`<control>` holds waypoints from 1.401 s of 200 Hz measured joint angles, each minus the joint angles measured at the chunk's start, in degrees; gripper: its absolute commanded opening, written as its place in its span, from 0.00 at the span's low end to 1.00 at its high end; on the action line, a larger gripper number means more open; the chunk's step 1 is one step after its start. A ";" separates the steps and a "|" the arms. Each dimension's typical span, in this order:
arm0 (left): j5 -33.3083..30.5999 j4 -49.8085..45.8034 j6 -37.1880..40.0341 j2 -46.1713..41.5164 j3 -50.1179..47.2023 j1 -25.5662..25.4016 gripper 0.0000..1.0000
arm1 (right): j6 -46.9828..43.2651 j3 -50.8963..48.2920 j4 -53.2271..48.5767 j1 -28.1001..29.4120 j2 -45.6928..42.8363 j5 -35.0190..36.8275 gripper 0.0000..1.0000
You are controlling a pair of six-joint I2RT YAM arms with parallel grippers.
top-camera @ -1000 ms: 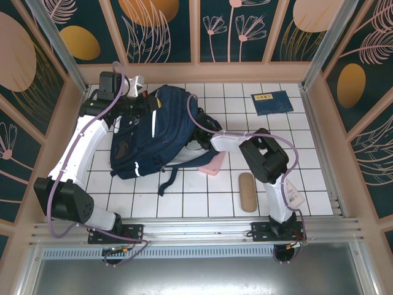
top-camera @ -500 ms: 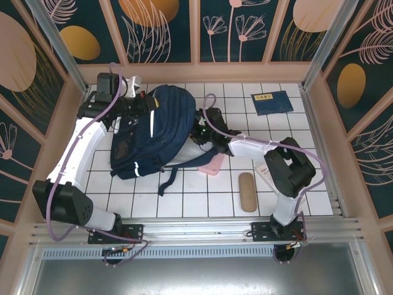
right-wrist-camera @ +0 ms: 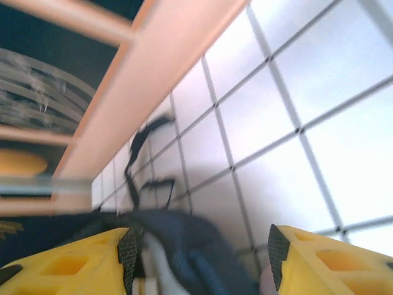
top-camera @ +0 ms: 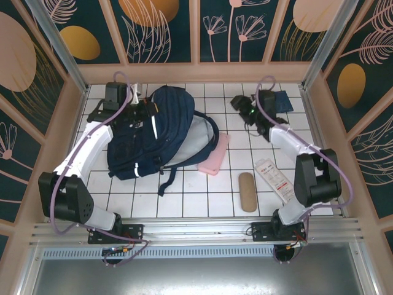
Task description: Pack the student bag
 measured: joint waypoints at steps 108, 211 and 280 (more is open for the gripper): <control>-5.73 9.70 -2.03 2.56 -9.55 -3.23 0.13 | -16.81 51.87 -27.76 -19.96 38.75 3.13 0.63; -5.53 12.11 -2.99 2.56 -9.64 -3.23 0.14 | -22.12 72.15 -38.23 -28.24 54.82 -2.36 0.74; -5.51 12.26 -2.99 3.34 -9.42 -3.41 0.19 | -23.82 73.31 -37.92 -28.94 58.25 -11.41 0.71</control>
